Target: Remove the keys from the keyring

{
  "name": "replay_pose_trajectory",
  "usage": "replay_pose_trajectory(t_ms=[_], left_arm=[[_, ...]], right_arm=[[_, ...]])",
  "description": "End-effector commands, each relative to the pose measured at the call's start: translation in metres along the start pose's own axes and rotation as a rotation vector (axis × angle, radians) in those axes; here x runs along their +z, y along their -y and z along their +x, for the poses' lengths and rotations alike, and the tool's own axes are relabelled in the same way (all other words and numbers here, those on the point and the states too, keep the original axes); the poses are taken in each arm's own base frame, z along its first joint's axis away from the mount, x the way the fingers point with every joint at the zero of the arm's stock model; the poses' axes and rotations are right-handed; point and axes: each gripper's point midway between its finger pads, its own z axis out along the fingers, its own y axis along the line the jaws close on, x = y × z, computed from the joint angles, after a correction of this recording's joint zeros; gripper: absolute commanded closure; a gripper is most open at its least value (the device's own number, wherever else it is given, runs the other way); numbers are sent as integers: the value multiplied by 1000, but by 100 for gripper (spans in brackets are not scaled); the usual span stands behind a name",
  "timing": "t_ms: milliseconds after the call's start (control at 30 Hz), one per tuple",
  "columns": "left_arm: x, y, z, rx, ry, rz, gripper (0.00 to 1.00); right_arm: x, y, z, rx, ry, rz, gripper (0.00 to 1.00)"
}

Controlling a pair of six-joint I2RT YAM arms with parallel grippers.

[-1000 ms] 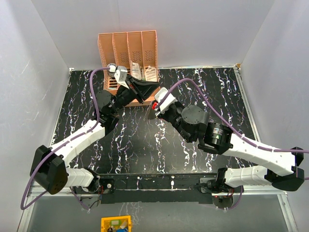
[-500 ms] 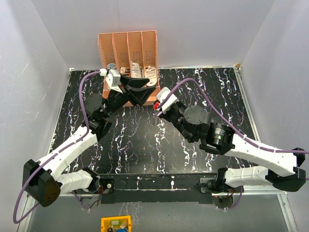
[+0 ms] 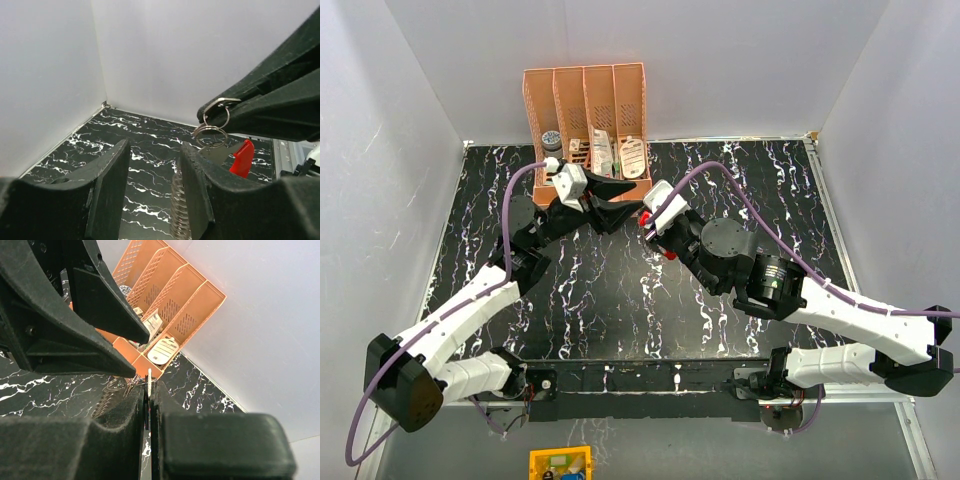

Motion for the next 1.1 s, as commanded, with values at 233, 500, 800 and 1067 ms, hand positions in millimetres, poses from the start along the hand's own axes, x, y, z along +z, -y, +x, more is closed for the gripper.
replay_pose_trajectory(t_ms=[233,500,800,1067], left_arm=[[-6,21,-25,65,98,93,54],[-9,23,-41,53,132,84,53],[-9,23,-39,51,119,86,53],[-2,30,-35,39,125,154,61]], right_arm=[[-5,12,-20,71,69,33,100],[-5,12,-20,68,66,29,100],[-7,22,-24,36,54,51,100],[-5,19,-25,42,57,48,100]])
